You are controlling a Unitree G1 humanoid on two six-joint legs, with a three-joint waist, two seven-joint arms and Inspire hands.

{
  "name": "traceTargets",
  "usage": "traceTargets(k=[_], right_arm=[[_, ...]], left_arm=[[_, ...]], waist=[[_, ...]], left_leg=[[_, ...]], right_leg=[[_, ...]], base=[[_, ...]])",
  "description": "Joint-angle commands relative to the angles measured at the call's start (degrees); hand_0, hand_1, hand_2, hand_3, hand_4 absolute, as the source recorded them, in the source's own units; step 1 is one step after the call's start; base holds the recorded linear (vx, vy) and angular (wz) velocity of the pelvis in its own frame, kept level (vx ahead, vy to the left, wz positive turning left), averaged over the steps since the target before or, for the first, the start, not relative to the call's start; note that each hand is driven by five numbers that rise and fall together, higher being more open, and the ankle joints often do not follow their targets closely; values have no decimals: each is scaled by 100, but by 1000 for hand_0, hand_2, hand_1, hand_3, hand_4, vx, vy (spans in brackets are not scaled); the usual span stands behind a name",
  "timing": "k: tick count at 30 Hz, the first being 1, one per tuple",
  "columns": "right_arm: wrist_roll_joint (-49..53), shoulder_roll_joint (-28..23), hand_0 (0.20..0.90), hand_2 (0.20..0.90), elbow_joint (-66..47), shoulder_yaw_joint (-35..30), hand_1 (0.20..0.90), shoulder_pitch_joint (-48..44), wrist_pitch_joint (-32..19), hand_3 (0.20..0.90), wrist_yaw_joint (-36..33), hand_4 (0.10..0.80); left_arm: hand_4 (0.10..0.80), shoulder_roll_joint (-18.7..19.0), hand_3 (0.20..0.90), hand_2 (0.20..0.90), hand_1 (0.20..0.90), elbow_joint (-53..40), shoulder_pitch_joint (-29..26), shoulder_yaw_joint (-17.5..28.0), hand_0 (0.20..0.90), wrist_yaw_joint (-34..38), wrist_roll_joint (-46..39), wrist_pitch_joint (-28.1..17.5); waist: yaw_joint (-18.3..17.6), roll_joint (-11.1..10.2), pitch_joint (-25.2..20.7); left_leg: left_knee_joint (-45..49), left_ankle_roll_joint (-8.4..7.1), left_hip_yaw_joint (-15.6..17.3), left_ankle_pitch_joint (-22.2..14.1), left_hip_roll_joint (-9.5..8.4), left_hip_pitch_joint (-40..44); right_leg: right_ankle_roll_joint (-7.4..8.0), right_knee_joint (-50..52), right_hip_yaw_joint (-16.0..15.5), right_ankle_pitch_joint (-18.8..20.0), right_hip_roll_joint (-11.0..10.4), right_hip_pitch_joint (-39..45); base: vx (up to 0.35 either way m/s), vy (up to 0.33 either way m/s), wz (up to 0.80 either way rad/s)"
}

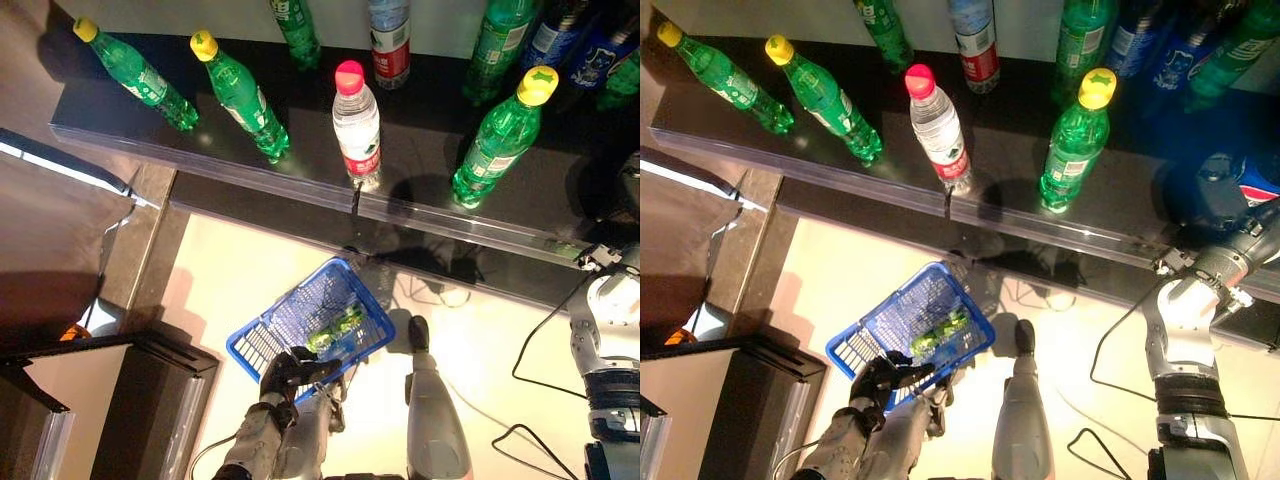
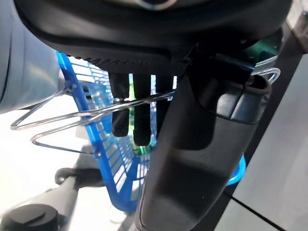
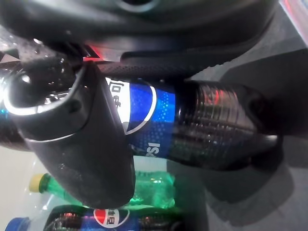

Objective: Pick up the drink and place into the basket.

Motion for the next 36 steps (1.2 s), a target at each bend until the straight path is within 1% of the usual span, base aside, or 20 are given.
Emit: traceTargets(k=[1,5,8,14,19,24,28,30,32,36], right_arm=[[-152,-290,300,300,-523,-392,300,-13,-676,200,28,100],[-171,-197,300,300,-684,-430,300,157,-725,200,60,100],[-300,-49,300,300,-925,-420,300,297,-775,200,55,100],[-547,274,300,300,-1505,-399,300,617,-834,200,273,100],[-638,625,300,300,-2046,-403,300,1089,-981,200,662,100],[-731,827,300,300,-2568,-330,300,1386,-1147,200,996,100],[-174,924,300,300,-2946,-228,300,1548,-1232,200,1818,100],[-14,945,300,300,-3087,-173,300,1590,-1169,200,2113,100],[362,972,300,300,-3268,-74,300,1669,-1068,200,2641,100],[641,1057,300,300,-3580,93,300,1822,-864,200,3153,100]], left_arm=[[100,869,200,300,300,-401,663,443,300,125,-410,-593],[100,907,200,300,300,-490,720,670,300,151,-487,-710],[100,968,200,300,300,-598,733,876,300,195,-510,-797],[100,1028,200,300,300,-746,792,1217,300,284,-384,-856],[100,1014,200,300,300,-755,935,1501,300,325,-192,-828],[100,968,200,300,300,-740,1094,1668,300,249,-26,-831],[100,960,200,300,300,-749,1183,1664,300,169,205,-773],[100,969,200,300,300,-770,1206,1669,300,133,267,-756],[100,999,200,300,300,-820,1232,1683,300,47,272,-786],[100,1031,200,300,300,-1080,1286,1716,300,-45,232,-940]], waist=[[109,-440,-697],[140,-537,-766],[151,-612,-845],[165,-756,-1046],[192,-867,-1316],[201,-939,-1573],[218,-967,-1785],[223,-975,-1842],[213,-980,-1907],[191,-981,-1975]], left_leg=[[661,140,180,119,-132,-565],[623,154,160,99,-137,-458],[515,176,150,91,-148,-310],[304,211,128,75,-177,-29],[48,224,130,58,-187,301],[-90,228,151,22,-182,557],[-194,224,157,-13,-170,748],[-230,219,162,-21,-163,807],[-289,213,179,-33,-151,896],[-368,213,192,-52,-144,1013]], right_leg=[[-448,548,-216,-838,251,236],[-419,459,-217,-802,247,379],[-383,364,-204,-777,257,523],[-307,192,-171,-742,266,798],[-230,-17,-178,-724,272,1127],[-186,-159,-181,-718,261,1371],[-161,-257,-177,-721,267,1547],[-156,-291,-178,-724,268,1602],[-145,-338,-175,-733,267,1683],[-143,-367,-164,-762,276,1764]], base=[[28,-3,6],[40,-5,2],[47,14,3],[52,28,4],[61,25,0],[70,35,1],[81,33,1],[58,35,0],[37,50,0],[17,48,-1]])
